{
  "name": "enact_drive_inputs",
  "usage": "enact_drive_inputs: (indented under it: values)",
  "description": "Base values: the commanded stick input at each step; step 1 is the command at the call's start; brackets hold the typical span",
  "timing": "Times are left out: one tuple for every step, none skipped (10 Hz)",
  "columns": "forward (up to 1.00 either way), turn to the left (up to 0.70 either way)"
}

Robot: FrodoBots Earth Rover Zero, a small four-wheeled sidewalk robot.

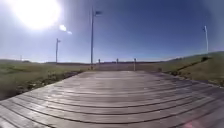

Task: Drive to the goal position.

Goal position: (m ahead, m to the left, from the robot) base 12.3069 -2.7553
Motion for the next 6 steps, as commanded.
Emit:
enact_drive_inputs:
  values:
    - [1.0,0.0]
    - [1.0,0.0]
    - [1.0,0.0]
    - [1.0,0.0]
    - [1.0,0.0]
    - [1.0,0.0]
